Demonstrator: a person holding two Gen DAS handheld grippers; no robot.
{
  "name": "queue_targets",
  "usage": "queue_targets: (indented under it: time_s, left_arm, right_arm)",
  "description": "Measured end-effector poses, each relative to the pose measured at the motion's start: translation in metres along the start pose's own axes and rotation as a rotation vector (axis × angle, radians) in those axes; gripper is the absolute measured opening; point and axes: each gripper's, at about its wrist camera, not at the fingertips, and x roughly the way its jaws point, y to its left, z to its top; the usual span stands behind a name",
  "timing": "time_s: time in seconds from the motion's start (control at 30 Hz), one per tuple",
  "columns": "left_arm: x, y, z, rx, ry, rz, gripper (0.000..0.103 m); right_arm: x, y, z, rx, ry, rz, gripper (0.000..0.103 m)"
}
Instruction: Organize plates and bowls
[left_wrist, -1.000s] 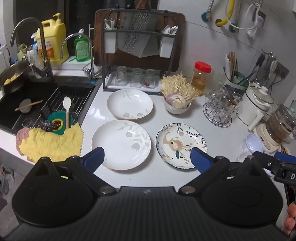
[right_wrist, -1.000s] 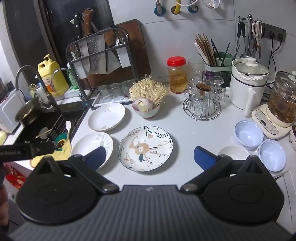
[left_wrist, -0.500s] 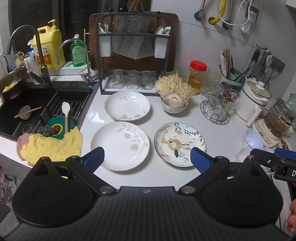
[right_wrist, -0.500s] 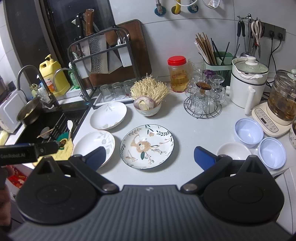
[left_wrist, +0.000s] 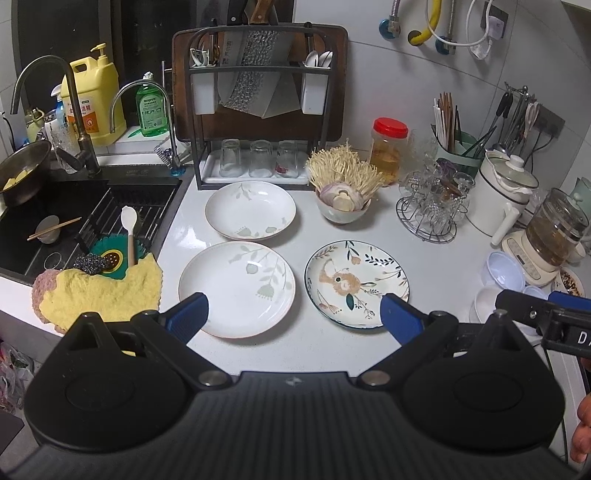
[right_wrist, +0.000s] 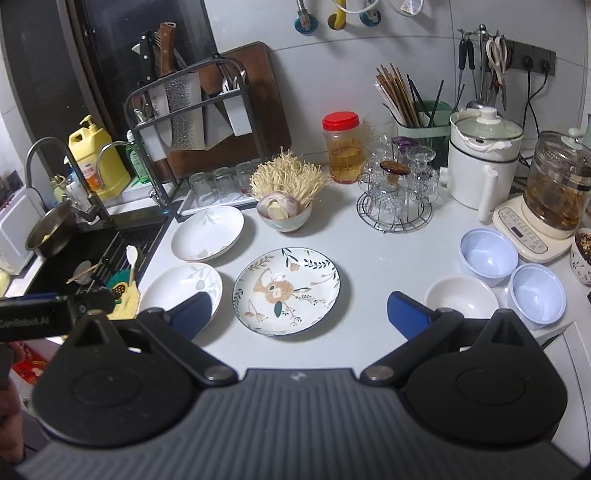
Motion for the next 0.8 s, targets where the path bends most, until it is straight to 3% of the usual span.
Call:
queue_targets:
  time_s: [0.4, 0.8]
  left_arm:
    - [0.002, 0.013, -0.007, -0.055, 0.011, 0.001, 0.101]
    - [0.003, 0.003, -0.007, -0.047, 0.024, -0.004, 0.101]
  right_arm:
    - [-0.005, -0.008, -0.008, 0.028, -0.003, -0.023, 0.103]
    - [-0.004, -0.010, -0.013, 0.041, 0.013, 0.010, 0.103]
